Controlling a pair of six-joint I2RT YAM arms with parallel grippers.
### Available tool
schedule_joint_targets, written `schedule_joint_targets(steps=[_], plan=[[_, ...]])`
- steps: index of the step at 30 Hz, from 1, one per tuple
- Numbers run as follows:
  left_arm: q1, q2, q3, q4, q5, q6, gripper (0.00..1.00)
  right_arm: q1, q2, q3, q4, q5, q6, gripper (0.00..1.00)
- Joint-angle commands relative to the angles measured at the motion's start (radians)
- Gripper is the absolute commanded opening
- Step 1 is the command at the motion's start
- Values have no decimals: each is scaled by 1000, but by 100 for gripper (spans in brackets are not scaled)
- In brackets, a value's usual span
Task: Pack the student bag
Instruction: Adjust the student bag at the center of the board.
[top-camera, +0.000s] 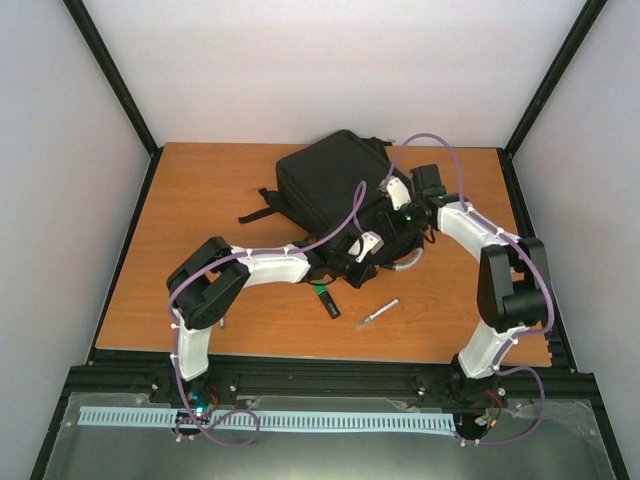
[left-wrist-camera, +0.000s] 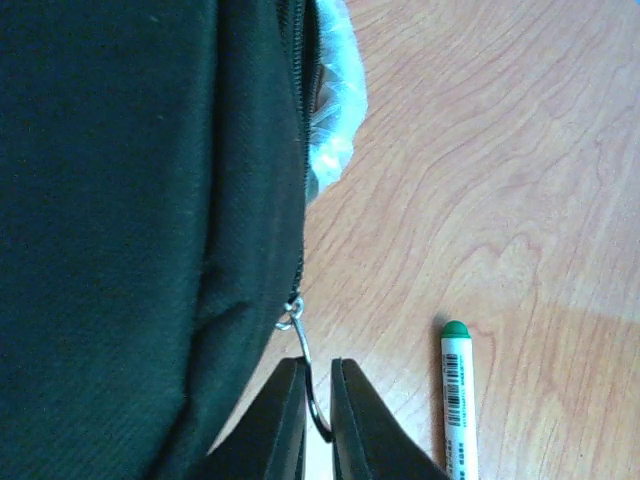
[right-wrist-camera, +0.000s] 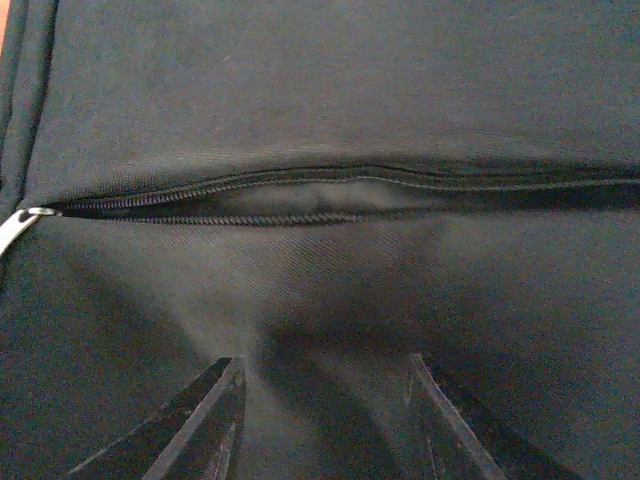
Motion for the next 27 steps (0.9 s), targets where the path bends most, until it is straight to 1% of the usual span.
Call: schedule_joint_targets(steps=[1, 2, 4, 6, 7, 8, 9, 15, 18, 21, 23, 25, 27], plan=[[-30, -28, 27, 18, 56, -3, 10, -68, -113, -16, -29, -29, 8, 45], [-30, -47, 27, 0, 57, 9, 15, -83, -144, -19, -32, -46, 4, 47], [-30, -86, 27, -45, 43, 31, 31, -111, -214, -36, -35, -82, -8, 52], [-30, -129, 22, -87, 27, 56, 54, -118, -285, -43, -44, -102, -33, 62], [-30, -154, 15, -103, 22, 69, 88, -118, -319, -46, -54, -109, -48, 76], [-30, -176, 8, -119, 11, 77, 98, -118, -359, -47, -66, -110, -58, 97], [-30, -200, 2, -138, -1, 79, 100, -118, -390, -50, -76, -108, -65, 100], [-30, -305, 10, -298, -110, 98, 100, -117, -543, -92, -146, -9, -138, 100], [-27, -366, -26, -297, -194, 95, 100, -117, -571, -96, -219, 7, -191, 100], [-12, -416, -56, -278, -237, 70, 100, -117, -588, -117, -259, 24, -212, 100], [-4, -437, -70, -262, -259, 56, 100, -117, -617, -162, -254, 20, -240, 100], [4, -446, -82, -246, -297, 41, 100, -117, -664, -202, -241, 2, -243, 100], [17, -448, -93, -229, -300, 28, 100, -115, -709, -232, -219, -10, -231, 100]])
